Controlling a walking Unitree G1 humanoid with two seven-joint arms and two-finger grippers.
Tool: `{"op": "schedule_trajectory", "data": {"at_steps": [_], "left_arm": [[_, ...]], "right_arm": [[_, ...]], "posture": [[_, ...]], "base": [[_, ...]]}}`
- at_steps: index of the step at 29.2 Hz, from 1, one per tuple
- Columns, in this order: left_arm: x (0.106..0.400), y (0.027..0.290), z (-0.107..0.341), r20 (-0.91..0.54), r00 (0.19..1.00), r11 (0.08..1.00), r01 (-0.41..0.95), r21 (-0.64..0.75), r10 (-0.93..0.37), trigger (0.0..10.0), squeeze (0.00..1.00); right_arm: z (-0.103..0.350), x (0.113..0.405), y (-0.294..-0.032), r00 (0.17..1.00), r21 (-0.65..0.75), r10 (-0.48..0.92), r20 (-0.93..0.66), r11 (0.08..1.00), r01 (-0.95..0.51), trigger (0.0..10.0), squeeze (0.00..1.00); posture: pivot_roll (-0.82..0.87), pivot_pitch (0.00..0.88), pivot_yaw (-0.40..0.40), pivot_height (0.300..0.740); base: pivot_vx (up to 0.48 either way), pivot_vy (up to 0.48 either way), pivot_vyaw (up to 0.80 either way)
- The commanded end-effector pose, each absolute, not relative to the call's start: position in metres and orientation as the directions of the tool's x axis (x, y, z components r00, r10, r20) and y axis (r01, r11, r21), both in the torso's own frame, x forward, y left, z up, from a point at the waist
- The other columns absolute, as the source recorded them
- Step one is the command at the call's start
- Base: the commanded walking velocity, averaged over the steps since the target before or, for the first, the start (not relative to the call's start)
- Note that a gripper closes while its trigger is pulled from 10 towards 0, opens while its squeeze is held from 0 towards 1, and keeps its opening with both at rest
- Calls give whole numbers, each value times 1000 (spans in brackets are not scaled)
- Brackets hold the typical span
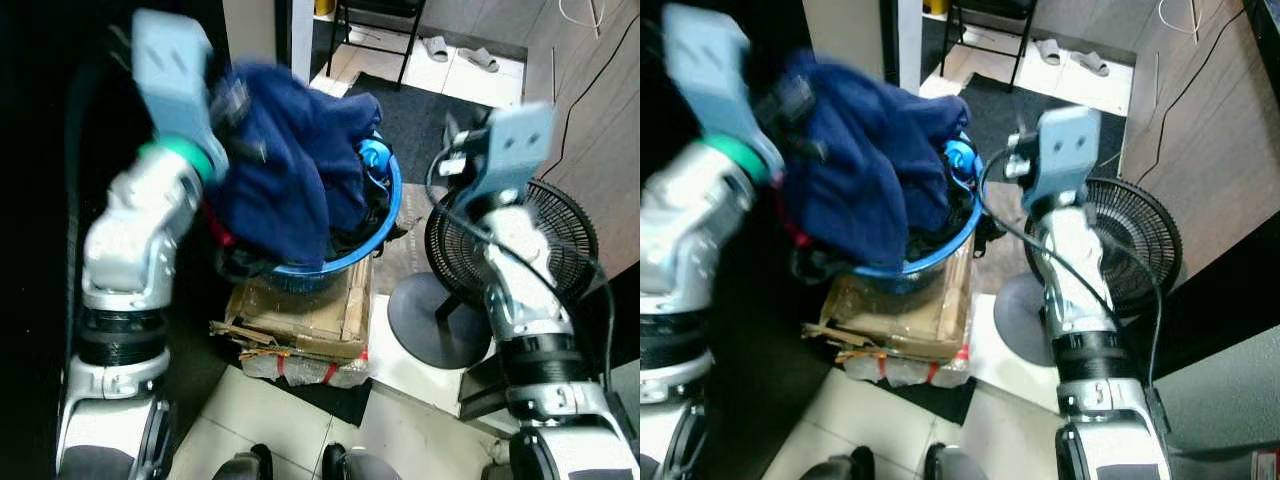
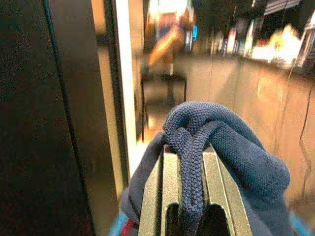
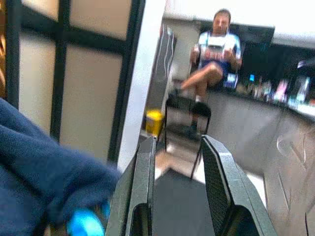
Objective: Clothes washing
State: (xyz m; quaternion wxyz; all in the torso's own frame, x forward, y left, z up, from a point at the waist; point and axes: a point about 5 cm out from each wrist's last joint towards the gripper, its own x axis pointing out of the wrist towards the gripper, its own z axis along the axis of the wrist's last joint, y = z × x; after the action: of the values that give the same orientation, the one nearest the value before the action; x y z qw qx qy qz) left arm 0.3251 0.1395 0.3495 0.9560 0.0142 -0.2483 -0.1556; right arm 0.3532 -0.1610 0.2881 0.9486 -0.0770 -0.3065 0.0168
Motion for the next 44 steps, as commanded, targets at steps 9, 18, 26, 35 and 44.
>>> {"op": "schedule_trajectory", "data": {"at_steps": [9, 18, 26, 35, 44], "left_arm": [[298, 132, 338, 492, 797, 930, 358, 81, -349, 10000, 0], [310, 141, 295, 381, 887, 963, 265, 45, -262, 10000, 0], [317, 142, 301, 389, 894, 972, 236, 15, -223, 10000, 0], [318, 142, 302, 402, 890, 973, 228, 20, -217, 10000, 0], [318, 142, 304, 405, 887, 973, 229, 26, -219, 10000, 0]], "right_arm": [[284, 331, -160, 802, -182, 86, 592, 983, 29, 10000, 0], [245, 330, -168, 883, -245, 82, 461, 969, 38, 10000, 0], [249, 333, -169, 891, -212, 47, 451, 976, 56, 10000, 0], [251, 336, -161, 893, -183, 62, 447, 983, 24, 10000, 0], [253, 336, -157, 892, -161, 57, 448, 987, 18, 10000, 0]], "posture": [[2, 72, 25, 740], [-5, 55, 14, 740], [-8, 42, 12, 740], [-5, 45, 9, 740], [-2, 45, 14, 740]], "base": [[0, 0, 0], [0, 0, 0], [0, 0, 0], [0, 0, -800], [0, 0, -800]]}}
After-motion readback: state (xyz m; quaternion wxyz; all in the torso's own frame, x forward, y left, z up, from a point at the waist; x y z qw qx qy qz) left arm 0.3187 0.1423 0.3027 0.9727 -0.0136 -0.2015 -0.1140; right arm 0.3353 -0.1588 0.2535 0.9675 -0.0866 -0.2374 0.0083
